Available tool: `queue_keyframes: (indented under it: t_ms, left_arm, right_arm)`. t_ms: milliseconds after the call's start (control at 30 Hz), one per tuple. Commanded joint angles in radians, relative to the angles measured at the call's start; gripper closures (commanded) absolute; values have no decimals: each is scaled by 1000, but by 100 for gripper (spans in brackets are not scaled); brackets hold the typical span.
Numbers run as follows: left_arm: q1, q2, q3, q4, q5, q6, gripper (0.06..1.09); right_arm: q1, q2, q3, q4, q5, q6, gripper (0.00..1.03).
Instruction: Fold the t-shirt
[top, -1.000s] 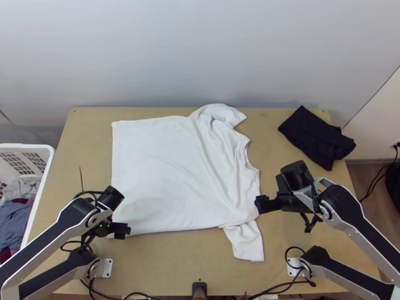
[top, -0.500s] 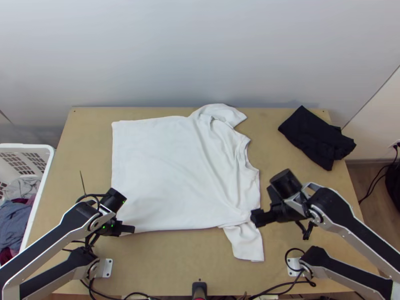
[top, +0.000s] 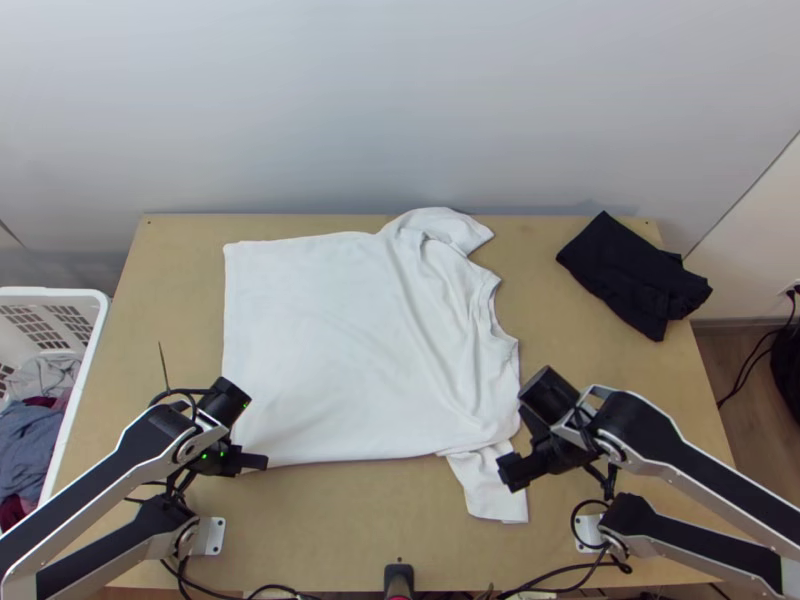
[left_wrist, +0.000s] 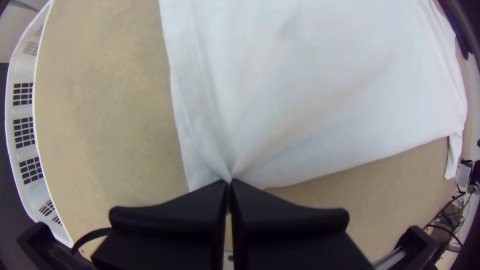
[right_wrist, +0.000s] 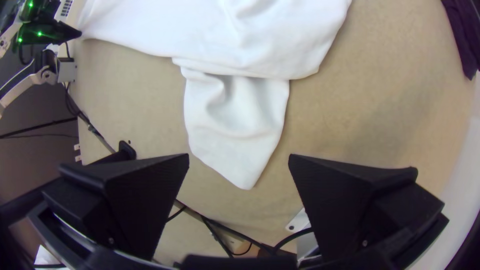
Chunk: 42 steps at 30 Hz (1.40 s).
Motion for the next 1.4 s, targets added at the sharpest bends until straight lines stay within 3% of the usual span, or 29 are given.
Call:
queue_keyframes:
  t_ms: [0, 300, 400, 600, 667, 733, 867, 1067, 1200, 1367]
  left_arm:
    - [-1, -1, 7, -17, 14, -1, 104]
    - [9, -3, 16, -20, 14, -3, 104]
    - [22, -6, 29, -34, 13, -1, 104]
    - [30, -7, 33, -46, 11, 4, 104]
    - [33, 0, 41, -41, 11, 5, 104]
    - [36, 10, 53, -38, 11, 10, 104]
    - [50, 16, 87, -40, 11, 13, 104]
    - [110, 11, 159, -87, 11, 53, 104]
    - [162, -4, 248, -169, 30, 108, 104]
    - [185, -12, 323, -268, 79, 172, 104]
  right_arm:
    - [52, 8, -59, 35, -13, -10, 10]
    - [176, 134, -189, 177, 44, 13, 10]
    - [176, 142, -204, 258, 53, 16, 10]
    - [161, 163, -209, 282, 56, 19, 11]
    - [159, 163, -207, 282, 57, 21, 25]
    - [161, 160, -206, 301, 85, 22, 47]
    - [168, 150, -209, 333, 154, 10, 100]
    - [178, 128, -175, 285, 175, 11, 100]
    - [179, 123, -43, 120, 163, 8, 100]
    - [237, 128, 87, -40, 86, -50, 100]
